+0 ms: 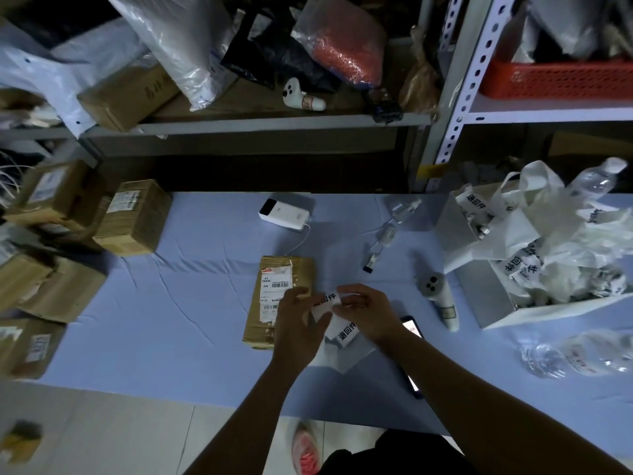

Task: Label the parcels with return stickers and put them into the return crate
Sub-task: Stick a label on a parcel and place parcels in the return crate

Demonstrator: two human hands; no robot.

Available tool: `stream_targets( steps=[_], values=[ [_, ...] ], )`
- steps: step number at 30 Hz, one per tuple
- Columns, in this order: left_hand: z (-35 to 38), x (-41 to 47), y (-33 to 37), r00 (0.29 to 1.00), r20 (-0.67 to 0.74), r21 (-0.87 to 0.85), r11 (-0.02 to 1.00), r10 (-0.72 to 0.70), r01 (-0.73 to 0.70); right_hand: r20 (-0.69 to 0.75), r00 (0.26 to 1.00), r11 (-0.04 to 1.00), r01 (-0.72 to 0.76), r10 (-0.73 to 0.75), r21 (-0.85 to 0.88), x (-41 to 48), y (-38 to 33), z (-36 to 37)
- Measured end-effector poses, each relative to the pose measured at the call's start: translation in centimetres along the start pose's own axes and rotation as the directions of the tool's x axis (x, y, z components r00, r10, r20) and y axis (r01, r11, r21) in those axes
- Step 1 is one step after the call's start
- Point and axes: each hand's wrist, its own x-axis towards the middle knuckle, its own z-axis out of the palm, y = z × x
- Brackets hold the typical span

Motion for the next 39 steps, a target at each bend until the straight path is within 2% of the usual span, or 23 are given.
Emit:
stream_targets(
  steps=[2, 3, 10, 15, 17, 20, 22, 24, 27, 30, 32, 35, 37, 38, 39],
  values=[
    [0.3, -0.5, -0.7, 0.993, 0.000, 0.050, 0.992, 0.116, -0.116, 0.013, 0.999, 0.998, 0.041, -0.040, -0.050, -0.3, 0.2, 0.1],
    [0.4, -0.7, -0.7, 0.993, 0.000, 0.037, 0.992, 0.121, -0.121, 0.019, 0.998, 0.995, 0.065, -0.064, -0.080, -0.5, 0.3, 0.1],
    [0.6, -0.8, -1.2, 0.993, 0.059, -0.132, 0.986, 0.105, -0.096, 0.047, 0.984, 0.952, 0.180, -0.173, -0.246, -1.1, 0.3, 0.1],
    [-0.2, -1.0, -0.8, 0.992, 0.122, -0.238, 0.971, 0.011, 0.018, 0.087, 0.961, 0.889, 0.276, -0.262, -0.366, -1.4, 0.1, 0.4],
    [-0.4, -1.1, -1.2, 0.992, 0.091, -0.177, 0.982, 0.082, -0.065, 0.099, 0.954, 0.853, 0.298, -0.283, -0.428, -1.6, 0.1, 0.6],
    [-0.4, -1.0, -1.7, 0.949, 0.053, 0.035, 0.949, 0.312, -0.314, 0.086, 0.936, 0.784, 0.334, -0.341, -0.524, -2.1, -0.1, 1.1],
    [-0.7, -0.8, -1.3, 0.926, 0.008, 0.129, 0.918, 0.376, -0.374, 0.043, 0.926, 0.777, 0.339, -0.375, -0.531, -2.4, -0.1, 1.4],
    [-0.7, -0.6, -1.1, 0.944, -0.023, 0.086, 0.941, 0.330, -0.327, 0.018, 0.920, 0.780, 0.342, -0.391, -0.525, -2.5, -0.2, 1.5],
    [-0.8, -0.4, -0.2, 0.996, -0.027, -0.116, 0.989, 0.084, -0.087, 0.008, 0.932, 0.781, 0.307, -0.362, -0.544, -2.6, -0.3, 1.5],
    [-1.3, 0.0, 1.1, 0.985, -0.035, -0.232, 0.960, -0.167, 0.155, -0.066, 0.947, 0.794, 0.225, -0.315, -0.565, -2.5, 0.7, 1.2],
    [-1.7, 0.4, 1.7, 0.965, -0.085, -0.277, 0.936, -0.250, 0.218, -0.140, 0.941, 0.730, 0.140, -0.309, -0.669, -2.2, 1.3, 0.8],
    [-2.2, 0.6, 1.9, 0.947, -0.215, -0.256, 0.949, -0.240, 0.183, -0.192, 0.945, 0.550, -0.016, -0.265, -0.835, -2.4, 1.3, 0.3],
    [-2.9, 0.6, 2.1, 0.935, -0.311, -0.192, 0.975, -0.169, 0.112, -0.130, 0.949, 0.453, 0.015, -0.288, -0.891, -2.4, 0.5, 0.8],
    [-3.4, 0.7, 2.0, 0.932, -0.350, -0.113, 0.992, -0.090, 0.053, -0.083, 0.955, 0.510, 0.078, -0.286, -0.857, -2.1, 0.4, 1.3],
    [-3.6, 0.8, 1.5, 0.929, -0.369, 0.002, 1.000, 0.020, -0.021, -0.058, 0.973, 0.656, 0.107, -0.225, -0.747, -2.3, -0.6, 2.1]
  ],
)
